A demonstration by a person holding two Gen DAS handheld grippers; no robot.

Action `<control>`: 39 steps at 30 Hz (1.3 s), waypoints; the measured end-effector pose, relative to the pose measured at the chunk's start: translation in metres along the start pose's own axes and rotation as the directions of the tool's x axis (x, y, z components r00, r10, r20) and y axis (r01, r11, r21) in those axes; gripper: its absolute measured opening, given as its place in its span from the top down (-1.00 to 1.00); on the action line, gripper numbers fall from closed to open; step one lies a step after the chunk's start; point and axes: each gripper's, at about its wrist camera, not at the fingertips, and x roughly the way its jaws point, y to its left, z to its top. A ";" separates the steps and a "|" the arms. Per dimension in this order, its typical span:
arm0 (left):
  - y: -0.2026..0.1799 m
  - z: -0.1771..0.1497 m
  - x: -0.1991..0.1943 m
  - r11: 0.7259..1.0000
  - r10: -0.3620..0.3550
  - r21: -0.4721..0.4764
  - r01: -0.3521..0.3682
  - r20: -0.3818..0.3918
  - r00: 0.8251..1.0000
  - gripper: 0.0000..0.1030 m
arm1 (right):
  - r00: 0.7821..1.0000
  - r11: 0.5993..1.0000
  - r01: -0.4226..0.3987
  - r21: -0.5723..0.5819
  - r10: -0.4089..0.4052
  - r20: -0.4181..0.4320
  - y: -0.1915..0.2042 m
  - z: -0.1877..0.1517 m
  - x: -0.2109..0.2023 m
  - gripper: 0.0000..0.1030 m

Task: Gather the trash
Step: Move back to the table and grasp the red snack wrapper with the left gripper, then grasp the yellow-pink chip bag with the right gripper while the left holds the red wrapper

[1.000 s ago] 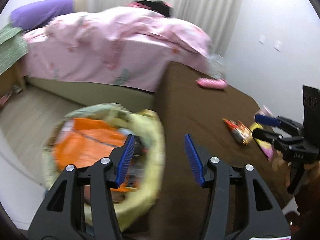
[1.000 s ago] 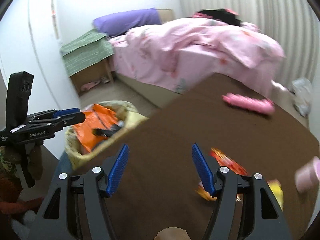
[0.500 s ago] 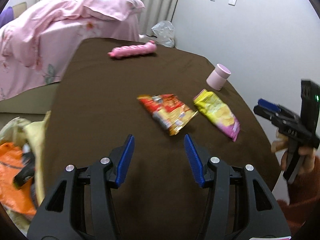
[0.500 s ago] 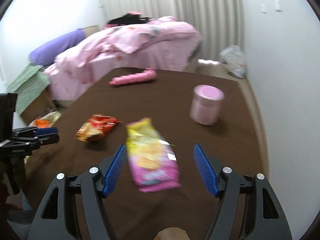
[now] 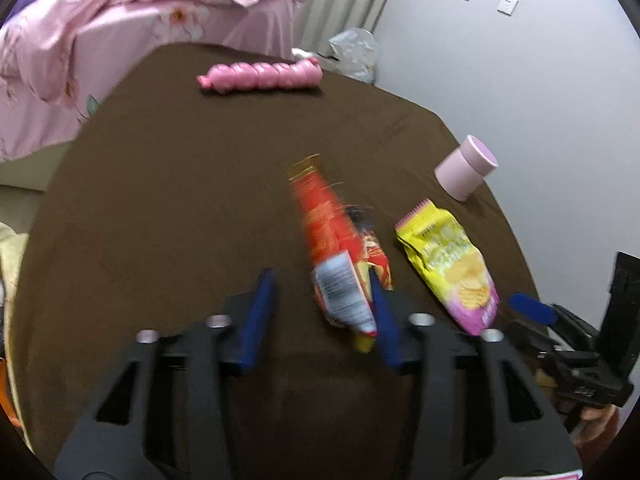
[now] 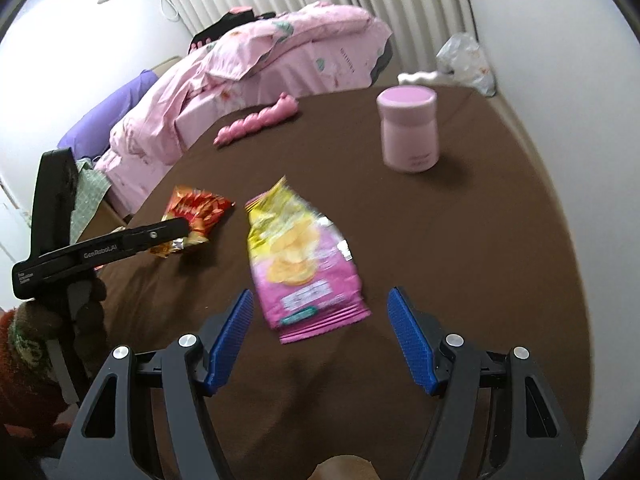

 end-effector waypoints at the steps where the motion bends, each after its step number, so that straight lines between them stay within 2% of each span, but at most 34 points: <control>1: -0.001 -0.001 -0.002 1.000 0.005 0.013 -0.005 0.007 1.000 0.44 | 1.000 1.000 0.001 -0.006 -0.001 -0.011 0.004 -0.001 0.002 -0.28; 3: -0.003 -0.003 -0.008 0.999 0.028 0.045 -0.029 0.015 0.999 0.68 | 0.999 1.000 0.009 -0.023 -0.010 -0.050 0.009 -0.004 0.008 -0.28; 6: -0.001 -0.007 -0.020 0.997 0.026 0.070 -0.027 0.019 0.999 0.75 | 0.997 0.994 0.037 -0.099 -0.043 -0.058 0.018 -0.008 0.007 -0.31; 13: 0.010 -0.020 -0.040 0.997 0.038 0.072 -0.040 0.024 0.999 0.76 | 0.998 0.997 -0.028 -0.077 0.023 -0.062 0.008 -0.018 0.001 -0.31; 17: 0.017 -0.030 -0.053 0.995 0.051 0.083 -0.053 0.025 0.998 0.76 | 0.996 0.988 0.025 -0.150 -0.037 -0.079 0.017 -0.016 0.000 -0.30; 18: 0.018 -0.032 -0.055 0.995 0.052 0.088 -0.054 0.021 0.998 0.76 | 0.997 0.985 0.057 -0.163 -0.066 -0.047 0.020 -0.014 -0.002 -0.30; 19: 0.019 -0.035 -0.057 0.994 0.051 0.095 -0.052 0.016 0.999 0.76 | 0.998 0.984 0.055 -0.169 -0.061 -0.029 0.022 -0.010 -0.001 -0.30; 20: 0.021 -0.037 -0.060 0.994 0.048 0.101 -0.049 0.014 0.999 0.74 | 0.999 0.984 0.043 -0.174 -0.045 -0.010 0.024 -0.006 -0.003 -0.30; 23: 0.027 -0.041 -0.066 0.996 0.021 0.087 -0.023 0.028 0.999 0.46 | 1.000 0.979 0.005 -0.205 -0.005 0.000 0.029 0.008 0.006 -0.30; 28: 0.035 -0.040 -0.074 0.998 -0.029 0.056 0.026 0.061 0.998 0.18 | 0.998 0.967 0.061 -0.247 -0.068 -0.019 0.030 0.028 0.032 -0.29; 30: 0.034 -0.040 -0.078 0.997 -0.020 0.075 0.015 0.071 0.997 0.11 | 0.993 0.956 0.094 -0.277 -0.110 -0.044 0.033 0.030 0.038 -0.04; 31: 0.033 -0.041 -0.080 0.996 -0.017 0.088 0.011 0.077 0.997 0.05 | 0.993 0.955 0.095 -0.281 -0.112 -0.044 0.034 0.032 0.037 0.16; 33: 0.031 -0.041 -0.080 0.994 -0.025 0.110 0.017 0.079 0.997 -0.07 | 0.995 0.961 0.074 -0.265 -0.088 -0.039 0.032 0.031 0.028 0.37; 34: 0.030 -0.041 -0.079 0.993 -0.032 0.117 0.023 0.074 0.997 -0.14 | 0.997 0.965 0.060 -0.256 -0.073 -0.041 0.031 0.030 0.027 0.54; 39: 0.026 -0.041 -0.056 0.992 -0.046 0.114 0.046 -0.001 0.999 -0.17 | 1.000 0.972 0.029 -0.235 -0.029 0.004 0.029 0.016 0.001 0.79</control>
